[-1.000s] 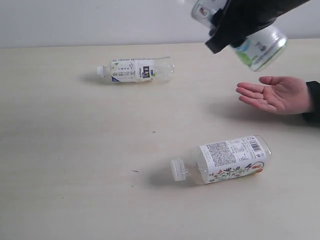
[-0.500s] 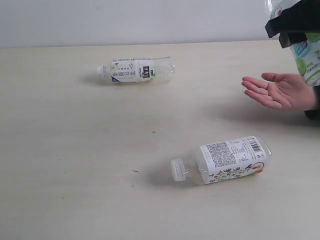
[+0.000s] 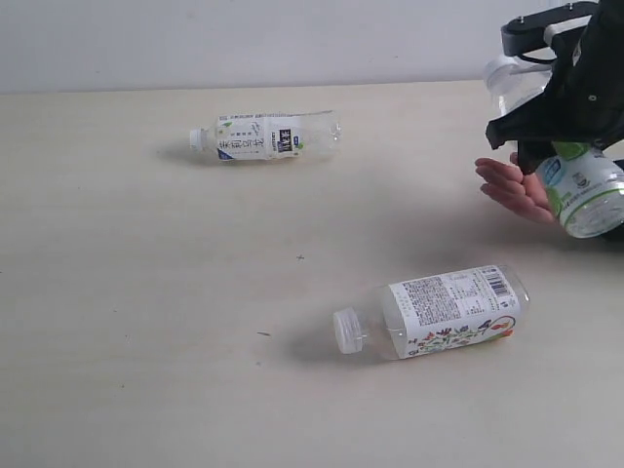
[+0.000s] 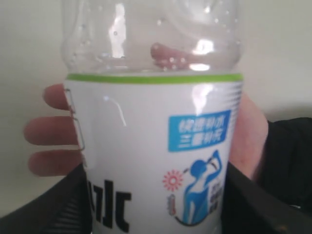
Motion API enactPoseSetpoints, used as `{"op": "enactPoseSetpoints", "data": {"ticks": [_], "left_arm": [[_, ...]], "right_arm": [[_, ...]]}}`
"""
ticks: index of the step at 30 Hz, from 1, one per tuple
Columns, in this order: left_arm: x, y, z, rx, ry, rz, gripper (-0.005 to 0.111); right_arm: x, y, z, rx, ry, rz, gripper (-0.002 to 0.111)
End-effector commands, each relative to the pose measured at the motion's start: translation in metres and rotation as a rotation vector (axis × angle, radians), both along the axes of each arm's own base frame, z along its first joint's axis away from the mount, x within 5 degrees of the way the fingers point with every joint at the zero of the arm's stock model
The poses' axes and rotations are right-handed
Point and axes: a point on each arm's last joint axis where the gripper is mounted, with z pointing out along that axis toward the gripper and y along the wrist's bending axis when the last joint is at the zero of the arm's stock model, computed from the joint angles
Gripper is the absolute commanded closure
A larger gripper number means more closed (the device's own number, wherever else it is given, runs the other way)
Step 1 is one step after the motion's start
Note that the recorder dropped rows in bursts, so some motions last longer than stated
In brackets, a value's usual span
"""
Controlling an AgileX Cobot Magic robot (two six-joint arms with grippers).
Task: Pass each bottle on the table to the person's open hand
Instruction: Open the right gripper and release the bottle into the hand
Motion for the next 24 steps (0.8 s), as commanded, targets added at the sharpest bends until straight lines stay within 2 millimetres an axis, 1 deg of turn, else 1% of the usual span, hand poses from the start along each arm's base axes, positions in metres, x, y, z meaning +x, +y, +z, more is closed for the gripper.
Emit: {"op": "enactPoseSetpoints", "data": {"ticks": [1, 4, 7, 10, 15, 22, 24], "left_arm": [[0.0, 0.0, 0.001, -0.004, -0.009, -0.005, 0.107], [0.0, 0.0, 0.001, -0.004, -0.009, -0.005, 0.107], [0.0, 0.0, 0.001, -0.004, -0.009, -0.005, 0.107], [0.0, 0.0, 0.001, -0.004, -0.009, -0.005, 0.107], [0.0, 0.0, 0.001, -0.004, -0.009, -0.005, 0.107], [0.0, 0.0, 0.001, -0.004, -0.009, -0.005, 0.107], [0.0, 0.0, 0.001, -0.004, -0.009, -0.005, 0.107]], "right_arm": [[0.007, -0.015, -0.012, 0.002, 0.032, -0.068, 0.108], [0.01, -0.021, -0.022, 0.022, 0.064, -0.107, 0.108], [0.011, -0.021, -0.026, 0.022, 0.078, -0.111, 0.108], [0.012, -0.021, -0.027, 0.026, 0.075, -0.111, 0.108], [0.01, -0.016, -0.027, 0.082, 0.089, -0.142, 0.108], [0.012, -0.016, -0.027, 0.083, 0.073, -0.137, 0.108], [0.012, -0.016, -0.027, 0.083, 0.069, -0.135, 0.104]]}}
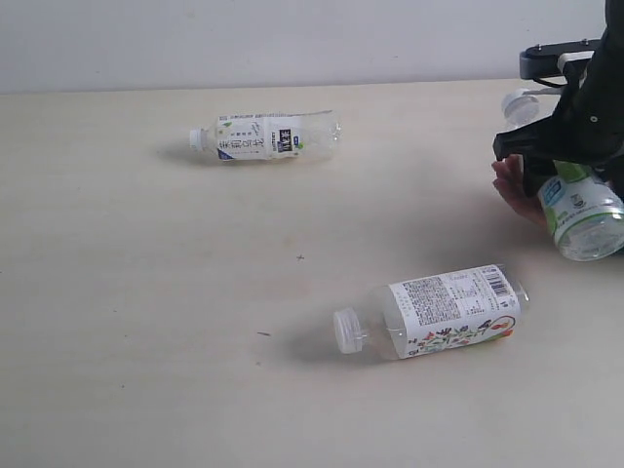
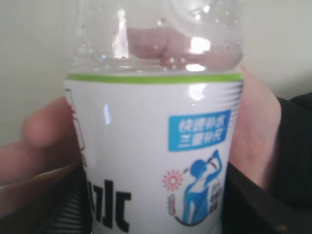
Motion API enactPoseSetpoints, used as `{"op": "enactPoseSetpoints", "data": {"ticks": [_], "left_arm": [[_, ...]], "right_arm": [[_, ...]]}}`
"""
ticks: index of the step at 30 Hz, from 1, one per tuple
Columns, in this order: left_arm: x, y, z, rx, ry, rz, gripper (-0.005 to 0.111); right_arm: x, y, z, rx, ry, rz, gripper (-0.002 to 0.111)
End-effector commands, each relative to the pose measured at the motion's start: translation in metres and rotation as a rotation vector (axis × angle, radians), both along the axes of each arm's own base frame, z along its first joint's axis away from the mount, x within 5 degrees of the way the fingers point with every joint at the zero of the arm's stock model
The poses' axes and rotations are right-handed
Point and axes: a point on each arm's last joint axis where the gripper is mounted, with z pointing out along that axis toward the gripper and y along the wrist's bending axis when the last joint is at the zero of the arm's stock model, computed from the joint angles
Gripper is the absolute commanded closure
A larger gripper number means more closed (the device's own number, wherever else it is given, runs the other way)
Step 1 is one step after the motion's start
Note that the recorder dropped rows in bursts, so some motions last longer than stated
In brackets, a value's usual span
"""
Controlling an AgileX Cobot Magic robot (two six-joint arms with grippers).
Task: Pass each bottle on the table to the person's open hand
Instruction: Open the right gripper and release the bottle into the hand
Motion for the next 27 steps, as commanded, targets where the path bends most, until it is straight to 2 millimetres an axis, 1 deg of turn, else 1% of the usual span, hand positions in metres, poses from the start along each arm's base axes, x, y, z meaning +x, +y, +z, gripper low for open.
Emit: {"op": "enactPoseSetpoints", "data": {"ticks": [1, 9, 13, 21, 27], "left_arm": [[-0.0003, -0.0003, 0.0007, -0.004, -0.009, -0.005, 0.107], [-0.0003, -0.0003, 0.0007, -0.004, -0.009, -0.005, 0.107], [-0.0003, -0.0003, 0.0007, -0.004, -0.009, -0.005, 0.107], [-0.0003, -0.0003, 0.0007, -0.004, -0.009, -0.005, 0.107], [-0.0003, -0.0003, 0.0007, -0.004, -0.009, -0.005, 0.107]], "right_arm": [[0.0027, 0.0, 0.0013, 0.01, -0.024, -0.005, 0.099], [0.0048, 0.0006, 0.0018, 0.016, -0.049, -0.001, 0.064], [0.0059, 0.001, 0.0021, 0.021, -0.06, 0.0, 0.051], [0.0069, -0.0012, 0.0025, -0.012, -0.071, 0.03, 0.032], [0.007, -0.002, 0.0026, -0.023, -0.072, 0.037, 0.024]]}}
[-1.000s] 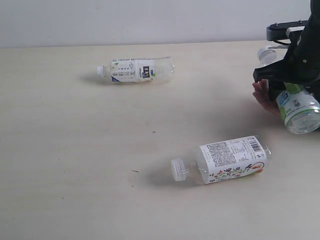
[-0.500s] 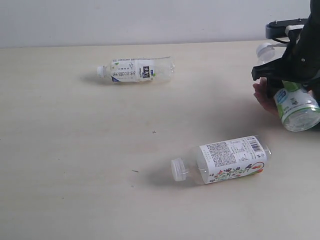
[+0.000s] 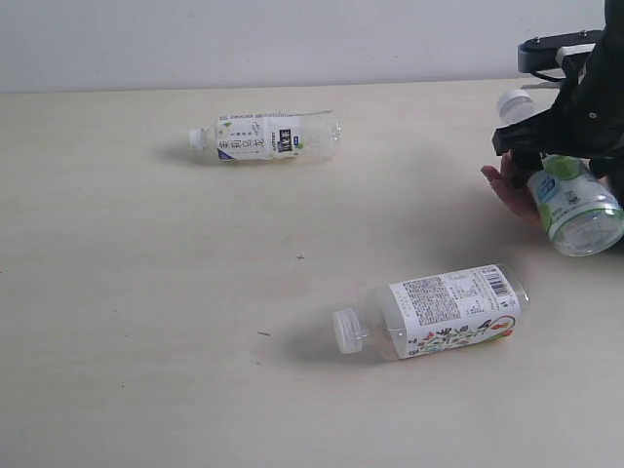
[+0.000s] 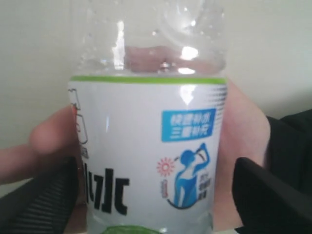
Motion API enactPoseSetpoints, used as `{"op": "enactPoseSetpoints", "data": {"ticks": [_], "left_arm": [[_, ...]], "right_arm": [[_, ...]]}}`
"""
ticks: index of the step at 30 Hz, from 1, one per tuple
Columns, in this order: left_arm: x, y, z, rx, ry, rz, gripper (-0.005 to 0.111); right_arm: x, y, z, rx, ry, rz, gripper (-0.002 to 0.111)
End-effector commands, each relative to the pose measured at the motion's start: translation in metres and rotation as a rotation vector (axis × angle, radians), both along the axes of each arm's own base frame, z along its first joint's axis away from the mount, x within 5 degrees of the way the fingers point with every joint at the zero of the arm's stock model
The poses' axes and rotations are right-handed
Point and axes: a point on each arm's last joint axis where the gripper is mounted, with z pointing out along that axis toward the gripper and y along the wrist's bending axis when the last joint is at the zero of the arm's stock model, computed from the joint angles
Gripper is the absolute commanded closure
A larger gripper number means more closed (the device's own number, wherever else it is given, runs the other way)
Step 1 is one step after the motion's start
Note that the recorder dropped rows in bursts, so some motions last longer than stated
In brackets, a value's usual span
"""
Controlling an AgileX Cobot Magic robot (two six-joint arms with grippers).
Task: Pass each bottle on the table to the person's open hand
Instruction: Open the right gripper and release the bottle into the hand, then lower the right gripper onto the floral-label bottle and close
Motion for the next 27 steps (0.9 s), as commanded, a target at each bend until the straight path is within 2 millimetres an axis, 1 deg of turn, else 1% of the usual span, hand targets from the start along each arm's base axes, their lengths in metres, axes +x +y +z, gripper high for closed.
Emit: {"op": "enactPoseSetpoints", "data": {"ticks": [1, 5, 8, 10, 11, 12, 13, 14, 15, 16, 17, 18, 19, 20, 21, 23, 24, 26, 27], "left_arm": [[0.0, 0.0, 0.001, -0.004, -0.009, -0.005, 0.107], [0.0, 0.0, 0.001, -0.004, -0.009, -0.005, 0.107], [0.0, 0.0, 0.001, -0.004, -0.009, -0.005, 0.107], [0.0, 0.0, 0.001, -0.004, -0.009, -0.005, 0.107], [0.0, 0.0, 0.001, -0.004, -0.009, -0.005, 0.107], [0.0, 0.0, 0.001, -0.004, -0.009, -0.005, 0.107], [0.0, 0.0, 0.001, -0.004, -0.009, -0.005, 0.107], [0.0, 0.0, 0.001, -0.004, -0.009, -0.005, 0.107], [0.0, 0.0, 0.001, -0.004, -0.009, -0.005, 0.107], [0.0, 0.0, 0.001, -0.004, -0.009, -0.005, 0.107], [0.0, 0.0, 0.001, -0.004, -0.009, -0.005, 0.107], [0.0, 0.0, 0.001, -0.004, -0.009, -0.005, 0.107], [0.0, 0.0, 0.001, -0.004, -0.009, -0.005, 0.107], [0.0, 0.0, 0.001, -0.004, -0.009, -0.005, 0.107], [0.0, 0.0, 0.001, -0.004, -0.009, -0.005, 0.107], [0.0, 0.0, 0.001, -0.004, -0.009, -0.005, 0.107], [0.0, 0.0, 0.001, -0.004, -0.009, -0.005, 0.107], [0.0, 0.0, 0.001, -0.004, -0.009, -0.005, 0.107], [0.0, 0.0, 0.001, -0.004, -0.009, -0.005, 0.107]], "right_arm": [[0.002, -0.002, 0.001, -0.013, -0.016, 0.013, 0.023], [0.001, -0.002, 0.002, -0.015, -0.007, 0.011, 0.023], [-0.001, -0.002, 0.008, -0.01, -0.019, 0.009, 0.023], [-0.004, -0.002, 0.021, 0.015, -0.05, -0.002, 0.023], [-0.007, -0.002, 0.034, 0.035, -0.083, -0.007, 0.023], [-0.01, -0.002, 0.042, 0.045, -0.099, -0.009, 0.023], [-0.015, -0.001, 0.057, 0.071, -0.132, 0.011, 0.023], [-0.018, 0.0, 0.063, 0.087, -0.143, 0.025, 0.023], [-0.026, 0.003, 0.078, 0.134, -0.164, 0.071, 0.023], [-0.03, 0.005, 0.083, 0.151, -0.167, 0.113, 0.023], [-0.039, 0.011, 0.095, 0.216, -0.163, 0.201, 0.023], [-0.047, 0.019, 0.102, 0.279, -0.152, 0.291, 0.023], [-0.053, 0.025, 0.104, 0.3, -0.137, 0.376, 0.023], [-0.061, 0.036, 0.104, 0.316, -0.102, 0.494, 0.023], [-0.067, 0.046, 0.104, 0.33, -0.077, 0.569, 0.023], [-0.081, 0.068, 0.102, 0.312, -0.047, 0.806, 0.024], [-0.09, 0.082, 0.102, 0.296, -0.053, 0.932, 0.026], [-0.1, 0.098, 0.102, 0.265, -0.071, 1.113, 0.031], [-0.103, 0.102, 0.102, 0.259, -0.075, 1.152, 0.032]]}}
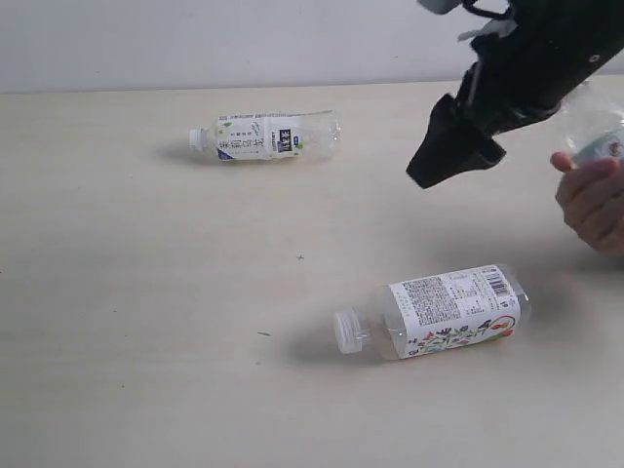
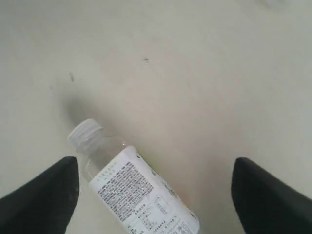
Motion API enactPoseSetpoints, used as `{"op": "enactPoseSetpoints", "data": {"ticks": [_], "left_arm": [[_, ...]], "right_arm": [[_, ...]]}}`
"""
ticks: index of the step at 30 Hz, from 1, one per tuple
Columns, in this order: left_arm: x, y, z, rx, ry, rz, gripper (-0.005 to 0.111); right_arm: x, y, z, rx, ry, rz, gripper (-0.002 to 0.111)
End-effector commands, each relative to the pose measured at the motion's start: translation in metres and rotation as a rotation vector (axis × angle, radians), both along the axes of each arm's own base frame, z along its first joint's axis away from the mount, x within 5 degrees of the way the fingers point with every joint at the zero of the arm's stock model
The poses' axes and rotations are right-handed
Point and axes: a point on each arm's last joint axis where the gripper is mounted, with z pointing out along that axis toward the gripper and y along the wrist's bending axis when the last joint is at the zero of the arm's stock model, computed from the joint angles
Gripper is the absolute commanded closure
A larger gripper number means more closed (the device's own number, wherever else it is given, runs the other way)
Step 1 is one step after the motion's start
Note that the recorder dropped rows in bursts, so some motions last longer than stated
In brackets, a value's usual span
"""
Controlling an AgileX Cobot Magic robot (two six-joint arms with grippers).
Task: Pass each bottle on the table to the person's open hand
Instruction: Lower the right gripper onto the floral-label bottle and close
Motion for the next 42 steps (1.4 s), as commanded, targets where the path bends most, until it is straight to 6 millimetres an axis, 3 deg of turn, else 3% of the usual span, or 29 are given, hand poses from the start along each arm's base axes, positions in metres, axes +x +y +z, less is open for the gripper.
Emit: {"op": "enactPoseSetpoints", "data": {"ticks": [1, 6, 9, 13, 14, 31, 36, 38, 40, 41, 42], "left_arm": [[0.0, 0.0, 0.001, -0.004, -0.009, -0.005, 0.107], [0.0, 0.0, 0.001, -0.004, -0.009, -0.005, 0.107], [0.0, 0.0, 0.001, -0.004, -0.009, -0.005, 0.107], [0.0, 0.0, 0.001, -0.004, -0.009, -0.005, 0.107], [0.0, 0.0, 0.001, -0.004, -0.009, -0.005, 0.107], [0.0, 0.0, 0.001, -0.004, -0.009, -0.005, 0.107], [0.0, 0.0, 0.001, -0.004, -0.009, -0.005, 0.107], [0.0, 0.0, 0.001, -0.004, -0.009, -0.005, 0.107], [0.0, 0.0, 0.001, -0.004, -0.009, -0.005, 0.107], [0.0, 0.0, 0.001, -0.004, -0.009, -0.005, 0.107], [0.0, 0.0, 0.001, -0.004, -0.009, -0.005, 0.107]], "right_arm": [[-0.015, 0.019, 0.001, -0.01, -0.063, 0.229, 0.033], [-0.02, 0.026, 0.001, -0.017, -0.097, 0.336, 0.043], [-0.02, 0.025, 0.001, -0.018, -0.096, 0.339, 0.064], [-0.022, 0.025, 0.001, -0.023, -0.071, 0.344, 0.105], [-0.022, 0.025, 0.001, -0.023, -0.068, 0.337, 0.108], [-0.035, 0.018, -0.002, -0.071, 0.033, 0.433, 0.108], [-0.04, 0.002, -0.025, -0.221, 0.073, 0.438, 0.106], [-0.047, 0.006, -0.029, -0.228, 0.088, 0.465, 0.096], [-0.057, 0.013, -0.034, -0.246, 0.119, 0.457, 0.077], [-0.06, 0.014, -0.037, -0.278, 0.117, 0.476, 0.058], [-0.059, 0.015, -0.04, -0.292, 0.078, 0.48, 0.046]]}}
